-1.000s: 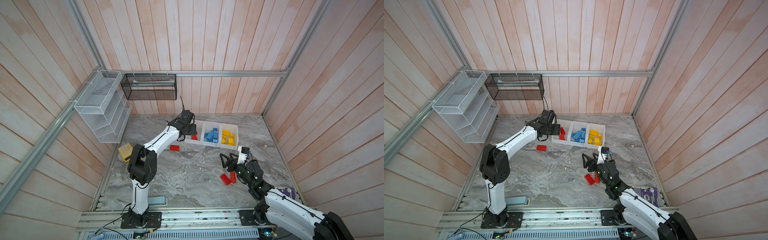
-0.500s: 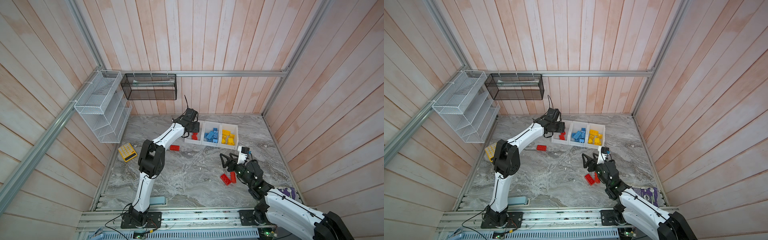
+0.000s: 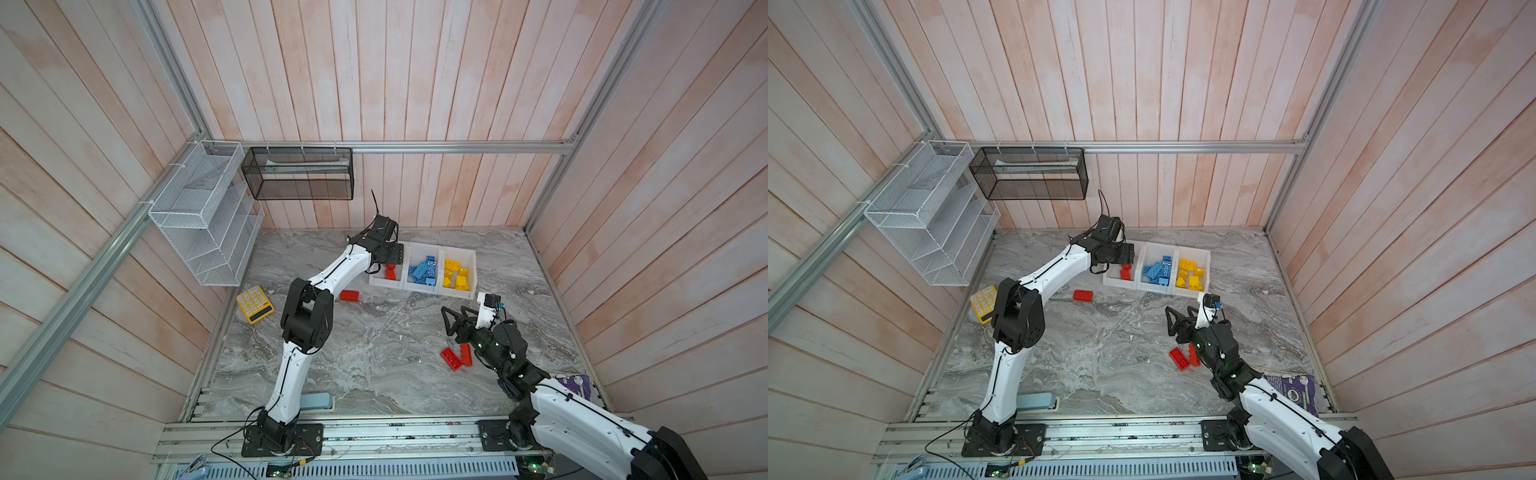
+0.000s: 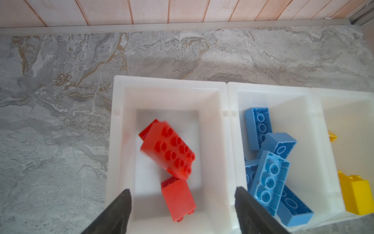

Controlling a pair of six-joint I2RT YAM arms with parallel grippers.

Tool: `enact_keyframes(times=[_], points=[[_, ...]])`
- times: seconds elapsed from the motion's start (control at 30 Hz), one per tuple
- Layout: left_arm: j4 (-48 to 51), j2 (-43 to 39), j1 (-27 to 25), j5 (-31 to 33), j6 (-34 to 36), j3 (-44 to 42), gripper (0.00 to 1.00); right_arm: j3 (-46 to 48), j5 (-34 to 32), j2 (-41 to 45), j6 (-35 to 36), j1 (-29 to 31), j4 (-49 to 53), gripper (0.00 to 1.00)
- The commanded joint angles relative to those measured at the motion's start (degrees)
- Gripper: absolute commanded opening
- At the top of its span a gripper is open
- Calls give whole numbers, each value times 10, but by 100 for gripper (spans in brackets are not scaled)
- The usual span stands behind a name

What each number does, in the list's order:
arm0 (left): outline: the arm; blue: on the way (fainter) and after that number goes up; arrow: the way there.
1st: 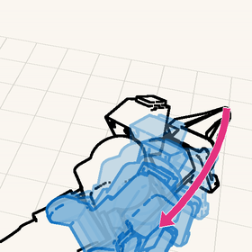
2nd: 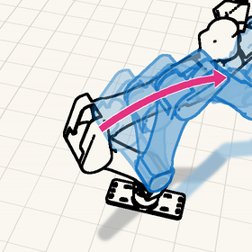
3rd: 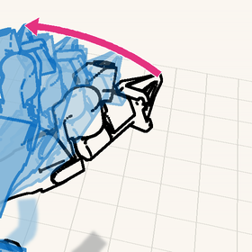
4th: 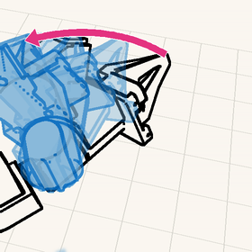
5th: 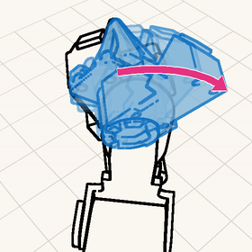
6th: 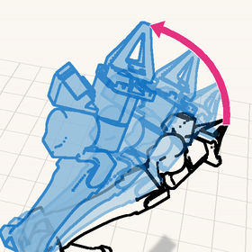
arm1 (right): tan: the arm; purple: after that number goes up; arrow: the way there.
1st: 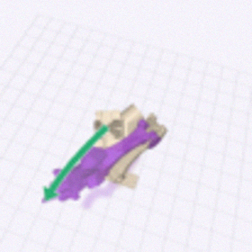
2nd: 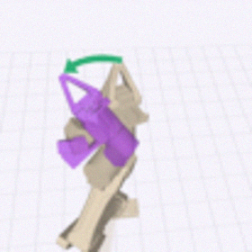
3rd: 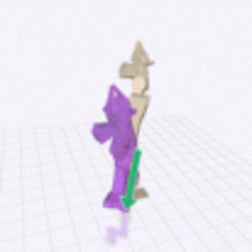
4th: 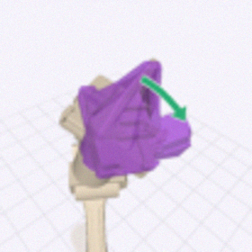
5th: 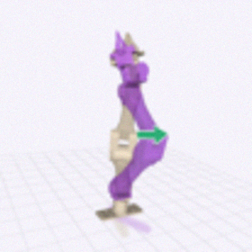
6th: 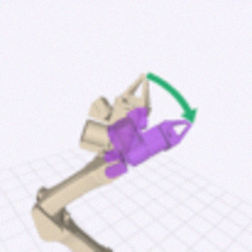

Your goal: Sort the legos into containers by color

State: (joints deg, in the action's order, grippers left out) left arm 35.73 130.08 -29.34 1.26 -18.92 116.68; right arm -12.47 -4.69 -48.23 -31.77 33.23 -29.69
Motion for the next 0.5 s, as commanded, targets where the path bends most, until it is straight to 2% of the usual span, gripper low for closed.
enact_keyframes(times=[0.0, 0.23, 0.47], points=[[8, -36, -4, 2, 5, -4, 86, -20, -14, -3, -2, 0, 17, 80], [-13, -177, -8, -6, -14, -141, 93, -47, -28, -1, 1, -1, 77, 80], [5, -349, -28, 0, -37, -293, 96, -136, -1, -2, 6, 0, 204, 80]])
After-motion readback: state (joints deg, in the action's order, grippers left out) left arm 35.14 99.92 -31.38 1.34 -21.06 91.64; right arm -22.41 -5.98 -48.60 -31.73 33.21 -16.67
